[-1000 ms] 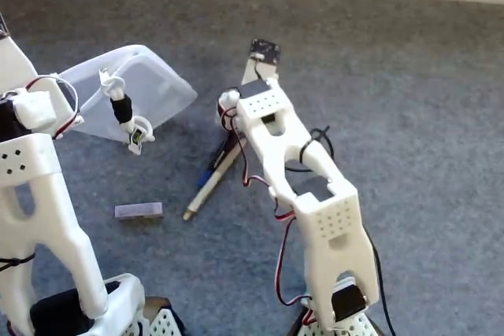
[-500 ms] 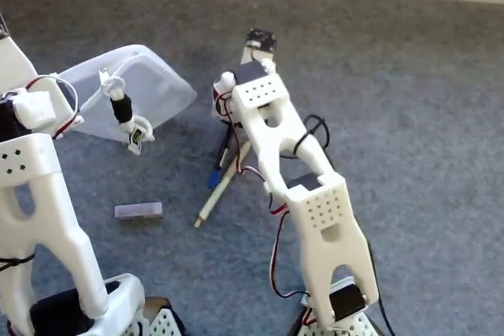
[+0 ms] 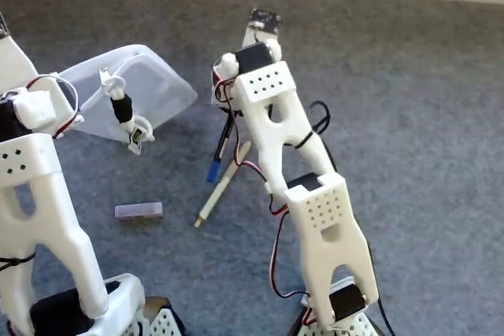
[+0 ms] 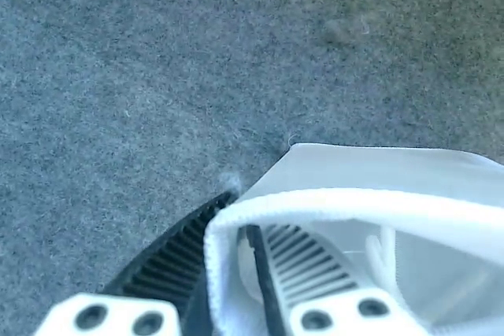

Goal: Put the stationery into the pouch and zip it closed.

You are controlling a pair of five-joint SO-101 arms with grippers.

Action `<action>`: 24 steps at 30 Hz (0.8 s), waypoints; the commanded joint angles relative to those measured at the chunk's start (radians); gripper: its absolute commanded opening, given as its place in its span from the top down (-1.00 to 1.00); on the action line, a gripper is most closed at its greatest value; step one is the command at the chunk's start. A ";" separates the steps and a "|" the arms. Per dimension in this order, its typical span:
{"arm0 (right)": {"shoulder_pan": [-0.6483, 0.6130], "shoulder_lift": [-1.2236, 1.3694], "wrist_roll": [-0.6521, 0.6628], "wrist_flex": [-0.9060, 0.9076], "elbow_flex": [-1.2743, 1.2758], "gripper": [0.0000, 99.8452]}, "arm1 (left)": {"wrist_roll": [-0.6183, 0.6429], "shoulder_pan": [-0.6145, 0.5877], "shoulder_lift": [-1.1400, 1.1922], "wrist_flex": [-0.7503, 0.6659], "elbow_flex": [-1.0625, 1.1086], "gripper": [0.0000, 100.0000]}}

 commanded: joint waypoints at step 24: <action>-0.081 -0.202 0.206 0.110 -0.079 0.99 | 0.011 -0.013 0.018 -0.044 0.018 0.99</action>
